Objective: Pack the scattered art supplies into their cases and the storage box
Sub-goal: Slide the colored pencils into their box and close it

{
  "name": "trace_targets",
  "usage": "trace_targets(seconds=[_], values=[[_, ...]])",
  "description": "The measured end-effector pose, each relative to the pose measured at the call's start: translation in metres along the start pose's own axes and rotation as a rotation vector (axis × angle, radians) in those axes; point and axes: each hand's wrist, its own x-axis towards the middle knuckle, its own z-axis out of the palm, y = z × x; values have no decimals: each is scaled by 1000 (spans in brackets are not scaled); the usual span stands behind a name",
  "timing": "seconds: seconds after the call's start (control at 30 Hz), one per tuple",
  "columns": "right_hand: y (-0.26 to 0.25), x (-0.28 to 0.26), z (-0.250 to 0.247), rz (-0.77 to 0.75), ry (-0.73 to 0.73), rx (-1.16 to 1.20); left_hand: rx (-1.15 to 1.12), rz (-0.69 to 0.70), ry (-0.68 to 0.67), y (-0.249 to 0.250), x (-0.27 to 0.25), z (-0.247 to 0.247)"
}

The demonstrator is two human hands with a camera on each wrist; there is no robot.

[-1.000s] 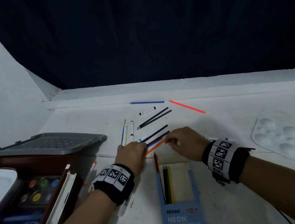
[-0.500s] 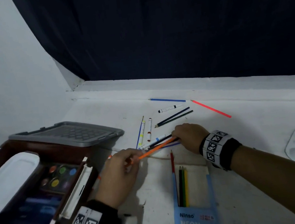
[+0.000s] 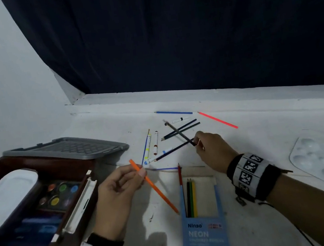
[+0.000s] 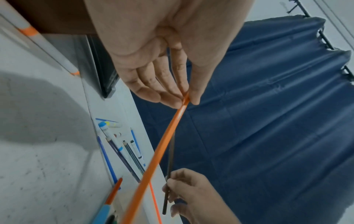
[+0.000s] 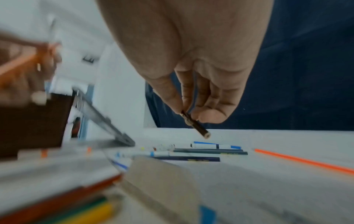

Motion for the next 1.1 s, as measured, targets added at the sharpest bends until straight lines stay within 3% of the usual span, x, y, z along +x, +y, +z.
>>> trace_targets(seconds=[0.1, 0.2, 0.43, 0.63, 0.73, 0.93, 1.0, 1.1], values=[[-2, -35, -7, 136, 6, 368, 15, -5, -69, -1, 1, 12], [0, -68, -3, 197, -104, 535, 58, 4, -149, -4, 6, 28], [18, -90, 14, 289, -158, 520, 140, 56, -317, -4, 26, 67], [20, -87, 15, 311, -174, 468, 297, 290, -422, 7, 36, 78], [19, -84, 16, 333, -180, 469, 471, 456, -599, 1, 40, 82], [28, -73, 18, 361, -195, 429, 914, 784, -1120, -35, 50, 84], [28, -71, 19, 359, -198, 434, 1033, 826, -1209, -42, 49, 86], [31, -69, 22, 344, -174, 362, 1134, 780, -1304, -46, 45, 87]])
